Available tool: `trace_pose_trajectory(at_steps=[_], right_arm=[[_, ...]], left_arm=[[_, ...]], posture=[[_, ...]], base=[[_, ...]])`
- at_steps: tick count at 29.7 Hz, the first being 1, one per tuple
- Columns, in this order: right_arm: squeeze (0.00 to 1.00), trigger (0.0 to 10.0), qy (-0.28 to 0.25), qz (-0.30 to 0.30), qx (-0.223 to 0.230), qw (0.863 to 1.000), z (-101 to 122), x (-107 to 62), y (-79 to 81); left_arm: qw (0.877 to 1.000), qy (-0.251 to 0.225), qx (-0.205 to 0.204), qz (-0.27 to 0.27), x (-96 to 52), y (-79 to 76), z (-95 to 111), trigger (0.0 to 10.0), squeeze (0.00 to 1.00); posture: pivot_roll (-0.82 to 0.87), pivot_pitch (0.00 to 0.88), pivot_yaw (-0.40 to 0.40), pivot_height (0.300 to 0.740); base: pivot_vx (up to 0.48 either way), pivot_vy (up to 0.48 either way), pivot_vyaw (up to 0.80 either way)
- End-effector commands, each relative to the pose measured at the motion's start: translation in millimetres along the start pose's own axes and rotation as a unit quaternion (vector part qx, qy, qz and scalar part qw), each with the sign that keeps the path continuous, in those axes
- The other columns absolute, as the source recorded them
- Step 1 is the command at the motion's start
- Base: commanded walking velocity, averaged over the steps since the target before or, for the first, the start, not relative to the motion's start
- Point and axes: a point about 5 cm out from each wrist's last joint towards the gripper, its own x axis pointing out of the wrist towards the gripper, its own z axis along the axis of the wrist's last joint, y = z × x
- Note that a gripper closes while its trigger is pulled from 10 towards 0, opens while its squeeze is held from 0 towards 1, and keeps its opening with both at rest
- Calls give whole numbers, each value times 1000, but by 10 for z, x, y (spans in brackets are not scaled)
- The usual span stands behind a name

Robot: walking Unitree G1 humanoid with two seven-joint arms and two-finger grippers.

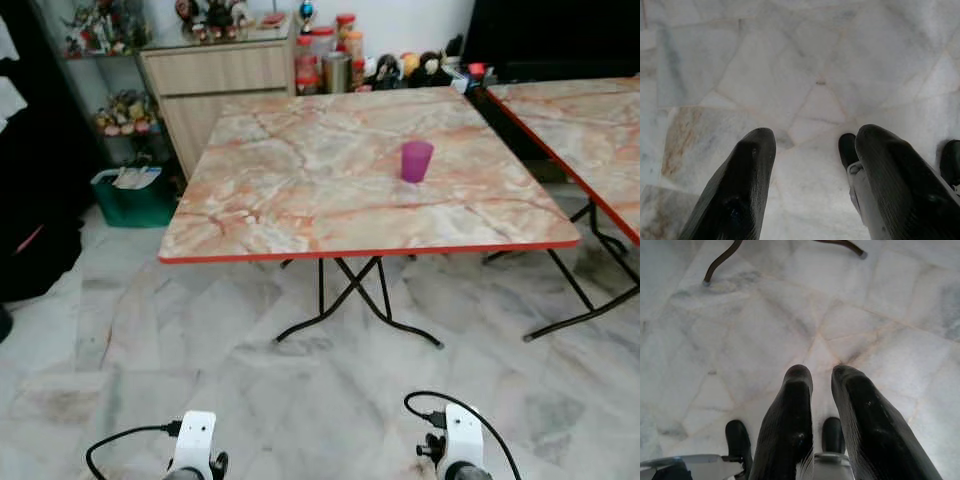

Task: Setting the table

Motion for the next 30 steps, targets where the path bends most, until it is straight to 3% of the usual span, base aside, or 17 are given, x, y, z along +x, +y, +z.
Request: trace_pose_trajectory(at_steps=[1,30], right_arm=[[0,10000,0,-1,2,1000,5,2,5],[0,10000,-1,-2,-2,1000,11,1,-13]], left_arm=[[1000,2,1,2,1,10,0,10000,0],[1000,2,-4,2,3,-9,1,10000,0]], posture=[[6,0,70,740],[4,0,62,740]], base=[[251,0,0],[263,0,0]])
